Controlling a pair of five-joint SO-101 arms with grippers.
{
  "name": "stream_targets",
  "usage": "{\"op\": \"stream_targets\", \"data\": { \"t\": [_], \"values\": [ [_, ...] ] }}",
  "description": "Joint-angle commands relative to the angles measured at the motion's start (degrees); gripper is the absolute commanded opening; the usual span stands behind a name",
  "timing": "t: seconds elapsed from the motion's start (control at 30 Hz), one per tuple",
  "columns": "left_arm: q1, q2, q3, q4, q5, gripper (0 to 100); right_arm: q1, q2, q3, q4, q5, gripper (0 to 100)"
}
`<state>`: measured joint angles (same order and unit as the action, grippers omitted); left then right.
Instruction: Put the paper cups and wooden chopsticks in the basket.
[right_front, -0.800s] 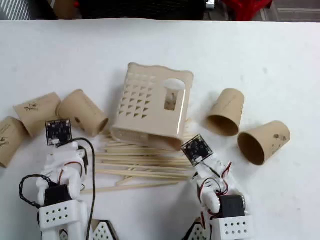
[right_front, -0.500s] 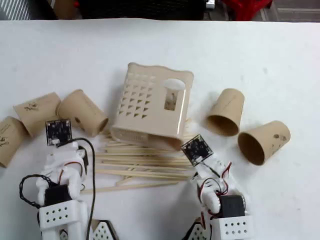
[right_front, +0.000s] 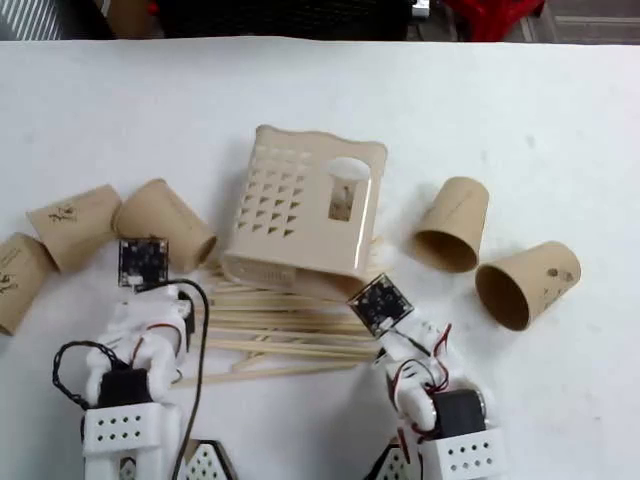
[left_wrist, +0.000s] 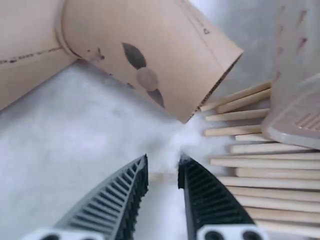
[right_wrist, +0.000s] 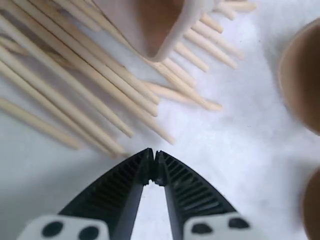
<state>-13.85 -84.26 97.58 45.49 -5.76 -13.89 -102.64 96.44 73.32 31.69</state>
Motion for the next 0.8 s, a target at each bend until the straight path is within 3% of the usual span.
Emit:
{"op": "stream_targets", "data": {
  "t": [0.0, 0.2, 0.37, 0.57, 0.77],
  "values": [
    [0.8, -0.7, -0.3, 0.3, -0.4, 12, -1.3, -0.5, 0.4, -0.1, 0.4, 1.8],
    [0.9, -0.7, -0.3, 0.1, -0.6, 12, -0.6, -0.6, 0.4, -0.3, 0.8, 2.1],
    [0.8, -0.7, -0.2, 0.3, -0.6, 12, 4.0, -0.7, -2.1, -4.6, 0.8, 1.8],
    [0.8, -0.7, -0.2, 0.3, -0.6, 12, 12.6, -0.3, -15.1, -4.6, 0.4, 2.1],
    [0.8, -0.7, -0.2, 0.3, -0.6, 12, 12.8, 7.2, -28.1, -1.9, 0.4, 5.1]
  ]
}}
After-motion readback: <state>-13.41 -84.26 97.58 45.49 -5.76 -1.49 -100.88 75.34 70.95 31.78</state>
